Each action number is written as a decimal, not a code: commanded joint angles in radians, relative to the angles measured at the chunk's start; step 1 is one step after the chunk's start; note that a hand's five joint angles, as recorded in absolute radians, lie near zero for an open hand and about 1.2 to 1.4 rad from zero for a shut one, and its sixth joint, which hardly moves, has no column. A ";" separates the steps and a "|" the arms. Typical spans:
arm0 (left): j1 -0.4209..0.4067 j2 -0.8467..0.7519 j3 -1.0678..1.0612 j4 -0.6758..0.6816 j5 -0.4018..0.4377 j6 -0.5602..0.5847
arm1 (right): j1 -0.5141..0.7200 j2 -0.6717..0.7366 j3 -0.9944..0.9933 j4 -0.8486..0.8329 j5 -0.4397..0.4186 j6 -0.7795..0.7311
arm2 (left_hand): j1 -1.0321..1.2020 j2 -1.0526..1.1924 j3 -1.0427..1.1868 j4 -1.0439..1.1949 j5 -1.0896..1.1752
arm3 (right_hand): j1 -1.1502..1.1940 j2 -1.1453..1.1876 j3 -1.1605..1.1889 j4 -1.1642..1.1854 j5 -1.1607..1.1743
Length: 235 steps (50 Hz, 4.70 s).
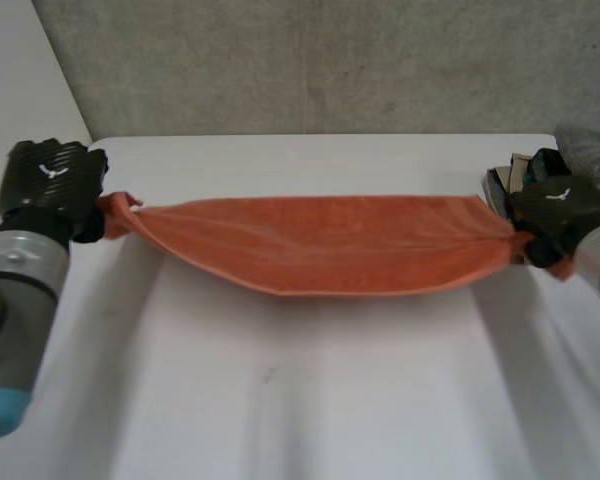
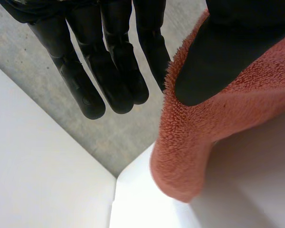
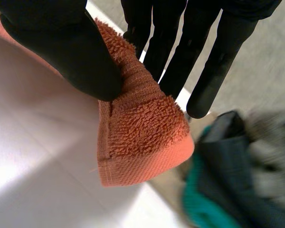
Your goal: Fold the laundry.
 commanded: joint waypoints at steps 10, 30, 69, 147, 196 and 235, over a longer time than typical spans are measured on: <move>0.042 0.038 -0.078 -0.353 0.073 0.238 | 0.016 -0.028 0.025 0.319 0.141 -0.455 | 0.266 0.199 0.202 0.196 0.239 | 0.308 0.225 0.223 0.201 0.237; -0.004 -0.509 0.806 0.162 -0.054 0.295 | 0.164 0.365 -0.697 -0.339 0.297 -0.455 | 0.266 0.199 0.202 0.196 0.239 | 0.308 0.225 0.223 0.201 0.237; 0.010 -0.369 0.060 0.226 -0.054 0.222 | 0.180 0.451 -0.314 -0.080 0.154 -0.279 | 0.266 0.199 0.202 0.196 0.239 | 0.308 0.225 0.223 0.201 0.237; -0.109 -0.665 0.403 0.223 -0.012 0.364 | 0.068 0.497 -0.426 -0.118 0.016 -0.138 | -0.884 -0.951 -0.949 -0.954 -0.912 | -0.914 -0.997 -0.999 -1.021 -0.984; -0.043 -0.687 0.511 0.313 0.036 0.334 | 0.056 0.421 -0.448 -0.279 0.076 0.085 | -0.843 -0.910 -0.908 -0.913 -0.871 | -0.914 -0.997 -0.999 -1.021 -0.984; -0.086 -0.245 0.044 0.204 0.191 -0.130 | -0.124 0.425 -0.098 -0.173 -0.069 -0.029 | -0.832 -0.898 -0.896 -0.901 -0.859 | 0.064 -0.019 -0.021 -0.043 -0.006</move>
